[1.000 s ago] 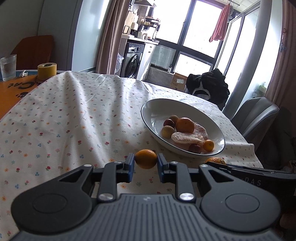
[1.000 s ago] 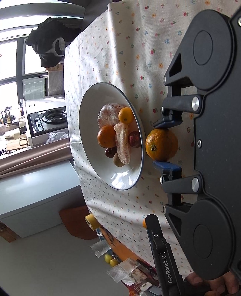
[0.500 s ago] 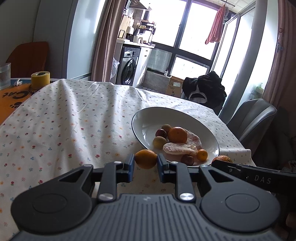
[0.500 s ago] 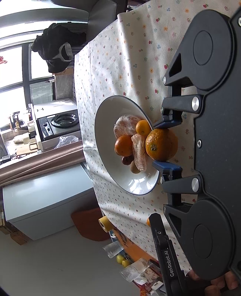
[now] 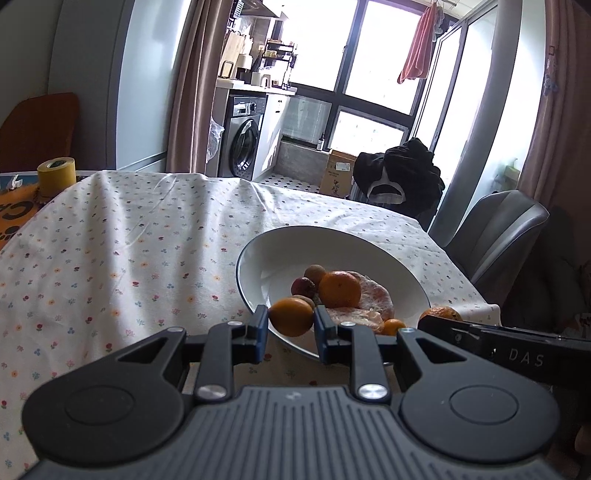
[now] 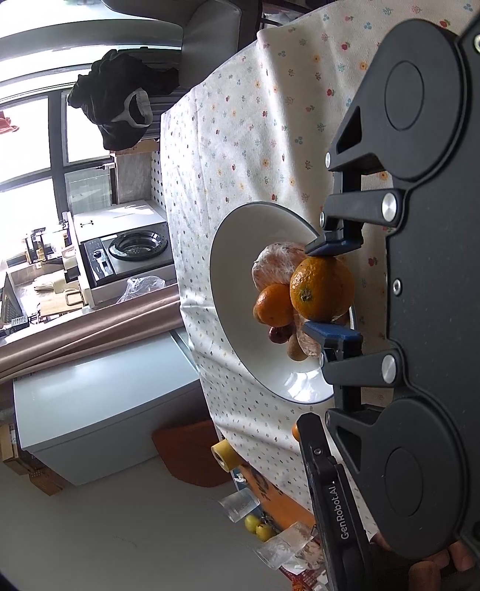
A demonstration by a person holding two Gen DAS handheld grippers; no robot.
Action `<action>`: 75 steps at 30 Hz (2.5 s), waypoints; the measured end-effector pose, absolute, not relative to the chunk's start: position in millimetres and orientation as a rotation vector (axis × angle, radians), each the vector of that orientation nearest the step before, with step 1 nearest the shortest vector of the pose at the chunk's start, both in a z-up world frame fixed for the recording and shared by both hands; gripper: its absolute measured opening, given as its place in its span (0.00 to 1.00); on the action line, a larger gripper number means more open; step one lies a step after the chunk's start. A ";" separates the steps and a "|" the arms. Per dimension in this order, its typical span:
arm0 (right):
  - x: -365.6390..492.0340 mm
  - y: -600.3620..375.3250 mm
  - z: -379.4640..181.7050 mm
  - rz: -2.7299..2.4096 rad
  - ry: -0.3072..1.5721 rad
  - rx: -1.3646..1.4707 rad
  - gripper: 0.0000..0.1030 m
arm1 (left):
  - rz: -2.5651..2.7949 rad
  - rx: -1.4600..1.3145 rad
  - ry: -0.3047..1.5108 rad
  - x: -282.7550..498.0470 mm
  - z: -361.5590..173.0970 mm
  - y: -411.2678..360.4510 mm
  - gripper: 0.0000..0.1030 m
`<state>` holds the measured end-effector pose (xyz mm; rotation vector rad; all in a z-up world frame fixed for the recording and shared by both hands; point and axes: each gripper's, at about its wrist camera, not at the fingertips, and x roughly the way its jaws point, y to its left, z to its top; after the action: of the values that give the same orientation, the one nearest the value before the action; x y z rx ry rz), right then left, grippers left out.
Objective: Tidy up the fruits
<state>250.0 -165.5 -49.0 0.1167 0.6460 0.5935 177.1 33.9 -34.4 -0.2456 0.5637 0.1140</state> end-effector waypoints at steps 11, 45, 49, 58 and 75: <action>270.6 -172.1 -43.3 0.556 0.634 0.137 0.35 | 0.099 -0.248 0.572 199.3 -37.0 31.1 0.26; 256.6 -180.6 -18.5 0.513 0.552 0.171 0.78 | 0.217 -0.221 0.530 161.3 -15.3 49.6 0.85; 247.4 -181.2 -14.2 0.525 0.550 0.165 0.80 | 0.212 -0.206 0.533 151.9 -11.3 45.4 0.87; 224.5 -181.9 -2.7 0.549 0.527 0.143 0.90 | 0.196 -0.192 0.534 130.8 0.9 38.9 0.92; 186.5 -193.9 20.5 0.568 0.491 0.116 1.00 | 0.174 -0.136 0.519 86.8 27.6 24.5 0.97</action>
<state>186.5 -193.9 20.5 0.1156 0.4911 0.5676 86.8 24.4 27.6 -0.1359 0.5192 0.1740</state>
